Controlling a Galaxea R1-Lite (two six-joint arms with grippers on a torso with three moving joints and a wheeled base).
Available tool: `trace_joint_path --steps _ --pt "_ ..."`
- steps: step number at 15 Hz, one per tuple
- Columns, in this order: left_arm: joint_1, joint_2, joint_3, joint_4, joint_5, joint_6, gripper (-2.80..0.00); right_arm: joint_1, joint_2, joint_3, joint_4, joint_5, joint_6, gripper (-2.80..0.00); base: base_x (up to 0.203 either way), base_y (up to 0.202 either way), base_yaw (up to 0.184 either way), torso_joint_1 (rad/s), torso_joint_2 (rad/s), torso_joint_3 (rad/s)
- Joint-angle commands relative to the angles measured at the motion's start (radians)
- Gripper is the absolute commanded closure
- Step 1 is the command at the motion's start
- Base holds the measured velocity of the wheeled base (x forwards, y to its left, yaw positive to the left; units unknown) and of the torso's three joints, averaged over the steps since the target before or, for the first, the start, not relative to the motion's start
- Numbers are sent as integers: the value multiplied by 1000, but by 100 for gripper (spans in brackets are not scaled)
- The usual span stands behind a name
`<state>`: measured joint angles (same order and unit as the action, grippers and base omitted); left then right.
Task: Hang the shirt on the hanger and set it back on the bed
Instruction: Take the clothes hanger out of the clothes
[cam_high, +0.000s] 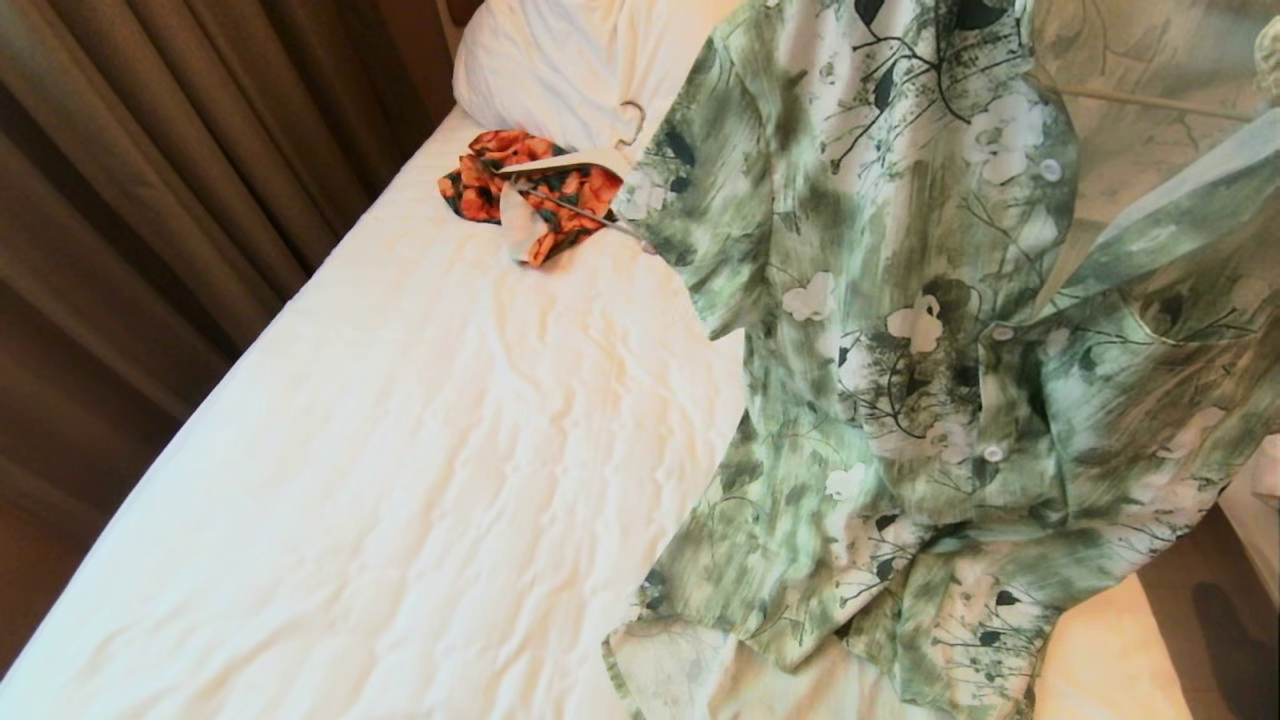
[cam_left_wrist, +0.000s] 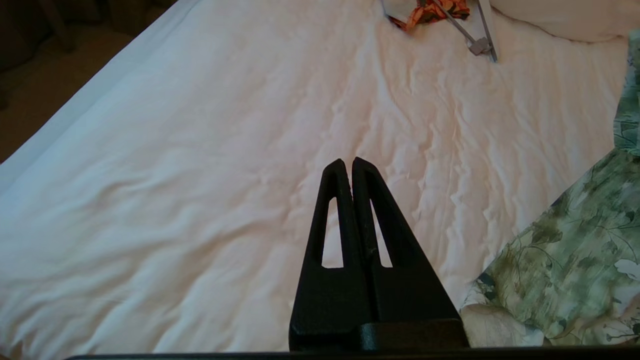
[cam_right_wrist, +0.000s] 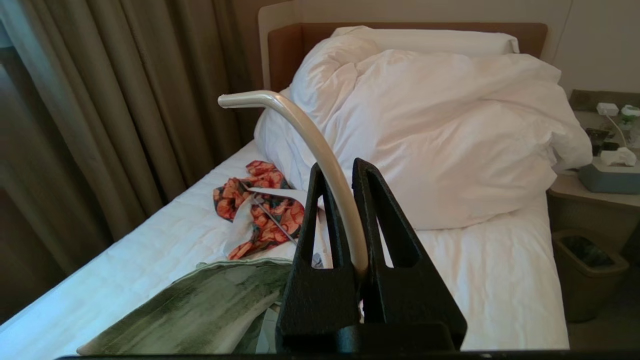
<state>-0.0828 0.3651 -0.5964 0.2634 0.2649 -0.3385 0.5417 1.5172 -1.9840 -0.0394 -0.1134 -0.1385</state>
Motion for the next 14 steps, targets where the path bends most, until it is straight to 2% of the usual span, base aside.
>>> trace_joint_path --steps 1,5,14 --pt "-2 3 4 0 -1 -2 0 -9 4 1 -1 6 0 0 0 0 0 0 0 0" --pt "-2 5 -5 1 -14 -16 0 -11 -3 1 1 27 52 0 0 0 0 0 0 0" --pt "25 -79 49 -7 -7 -6 0 -17 -14 16 2 21 53 0 0 0 0 0 0 0"
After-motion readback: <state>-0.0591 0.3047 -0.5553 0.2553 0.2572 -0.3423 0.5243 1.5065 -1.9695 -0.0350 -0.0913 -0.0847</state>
